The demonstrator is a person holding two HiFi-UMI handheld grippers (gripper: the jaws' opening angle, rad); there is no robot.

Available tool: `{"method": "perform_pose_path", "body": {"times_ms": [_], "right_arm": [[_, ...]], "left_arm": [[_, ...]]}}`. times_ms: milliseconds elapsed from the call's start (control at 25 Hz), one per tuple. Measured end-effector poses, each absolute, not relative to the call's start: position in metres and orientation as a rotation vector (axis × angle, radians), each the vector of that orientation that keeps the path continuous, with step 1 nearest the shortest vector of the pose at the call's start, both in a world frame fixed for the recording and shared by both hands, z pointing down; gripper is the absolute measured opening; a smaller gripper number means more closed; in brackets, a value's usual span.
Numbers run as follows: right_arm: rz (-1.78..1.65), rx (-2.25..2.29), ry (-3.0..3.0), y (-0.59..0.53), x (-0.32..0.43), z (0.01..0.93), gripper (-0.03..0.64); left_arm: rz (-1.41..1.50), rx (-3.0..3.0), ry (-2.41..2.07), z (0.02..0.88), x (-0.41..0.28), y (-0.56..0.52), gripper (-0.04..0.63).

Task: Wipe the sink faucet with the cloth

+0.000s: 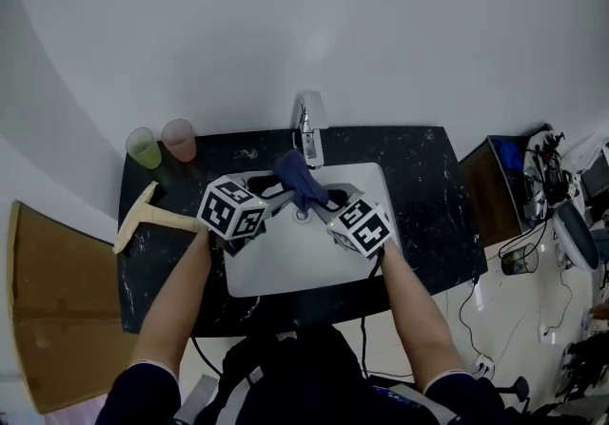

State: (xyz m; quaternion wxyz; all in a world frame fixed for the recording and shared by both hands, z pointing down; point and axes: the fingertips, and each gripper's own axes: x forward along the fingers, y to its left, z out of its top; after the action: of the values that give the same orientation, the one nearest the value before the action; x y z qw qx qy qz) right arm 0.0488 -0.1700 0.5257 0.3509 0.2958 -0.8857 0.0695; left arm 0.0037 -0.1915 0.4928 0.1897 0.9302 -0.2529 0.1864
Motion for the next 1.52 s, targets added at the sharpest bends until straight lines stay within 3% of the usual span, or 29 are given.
{"method": "perform_pose_path", "body": {"times_ms": [280,400,440,640,960,1080,1360,1400,1520], "right_arm": [[0.154,0.687,-2.287,-0.197,0.058,0.535,0.071],[0.160,0.721,-2.280,-0.217,0.066,0.537,0.071],[0.165,0.738,-2.279,-0.225,0.069,0.537,0.071],[0.166,0.788,-2.272,-0.257,0.080,0.538,0.071],[0.135,0.768,-2.254,-0.284,0.084,0.541,0.071],[0.126,0.760,-2.250,-0.291,0.084,0.541,0.071],[0.106,0.776,-2.241,-0.305,0.087,0.539,0.071],[0.099,0.786,-2.247,-0.307,0.087,0.535,0.071],[0.081,0.810,-2.281,-0.310,0.085,0.524,0.071]], "left_arm": [[0.650,2.630,-0.871,0.497,-0.001,-0.234,0.161],[0.757,2.655,-0.977,0.500,-0.006,-0.253,0.027],[0.803,2.660,-0.994,0.503,-0.007,-0.258,0.021],[0.964,2.681,-1.019,0.520,-0.001,-0.273,0.032],[1.168,2.696,-1.032,0.533,0.002,-0.291,0.184],[1.186,2.697,-1.053,0.531,-0.004,-0.301,0.207],[1.286,2.787,-0.989,0.529,0.017,-0.316,0.197],[1.295,2.796,-0.988,0.527,0.019,-0.317,0.146],[1.261,2.810,-0.991,0.520,0.017,-0.316,0.088]]}}
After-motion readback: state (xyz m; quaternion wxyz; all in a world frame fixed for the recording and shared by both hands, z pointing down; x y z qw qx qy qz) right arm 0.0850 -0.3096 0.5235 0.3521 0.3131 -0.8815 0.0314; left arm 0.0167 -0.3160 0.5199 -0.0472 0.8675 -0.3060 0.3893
